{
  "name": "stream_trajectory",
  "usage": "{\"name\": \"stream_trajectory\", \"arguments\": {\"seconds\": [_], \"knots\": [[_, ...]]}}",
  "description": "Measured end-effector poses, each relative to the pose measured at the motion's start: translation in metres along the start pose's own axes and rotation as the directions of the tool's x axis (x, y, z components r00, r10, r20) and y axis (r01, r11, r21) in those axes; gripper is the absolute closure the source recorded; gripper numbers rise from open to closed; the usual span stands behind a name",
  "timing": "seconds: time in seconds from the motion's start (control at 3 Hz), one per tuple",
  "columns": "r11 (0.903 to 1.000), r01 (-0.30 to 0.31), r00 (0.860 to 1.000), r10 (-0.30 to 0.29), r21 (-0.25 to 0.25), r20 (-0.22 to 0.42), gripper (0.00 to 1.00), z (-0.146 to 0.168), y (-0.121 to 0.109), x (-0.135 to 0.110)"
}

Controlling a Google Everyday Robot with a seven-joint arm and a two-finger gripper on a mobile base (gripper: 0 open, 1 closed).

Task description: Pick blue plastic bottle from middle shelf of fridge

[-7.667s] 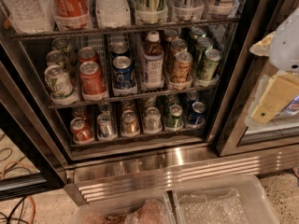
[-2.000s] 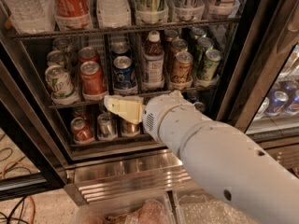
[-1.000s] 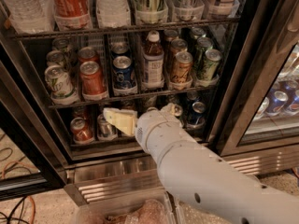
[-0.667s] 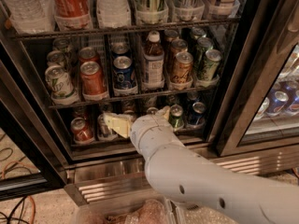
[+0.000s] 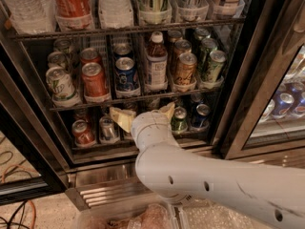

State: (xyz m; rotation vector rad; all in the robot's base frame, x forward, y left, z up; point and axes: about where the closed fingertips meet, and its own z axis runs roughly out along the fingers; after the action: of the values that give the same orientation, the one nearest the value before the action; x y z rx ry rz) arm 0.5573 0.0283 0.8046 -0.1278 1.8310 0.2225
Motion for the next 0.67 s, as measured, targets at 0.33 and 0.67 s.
{"name": "stream_trajectory", "arguments": {"seconds": [0.33, 0.67], "knots": [[1.0000, 0.000, 1.000, 0.000, 0.000, 0.000, 0.00, 0.0000, 0.0000, 0.0000], [0.9998, -0.011, 1.000, 0.011, 0.016, 0.022, 0.00, 0.0084, -0.0019, 0.0006]]}}
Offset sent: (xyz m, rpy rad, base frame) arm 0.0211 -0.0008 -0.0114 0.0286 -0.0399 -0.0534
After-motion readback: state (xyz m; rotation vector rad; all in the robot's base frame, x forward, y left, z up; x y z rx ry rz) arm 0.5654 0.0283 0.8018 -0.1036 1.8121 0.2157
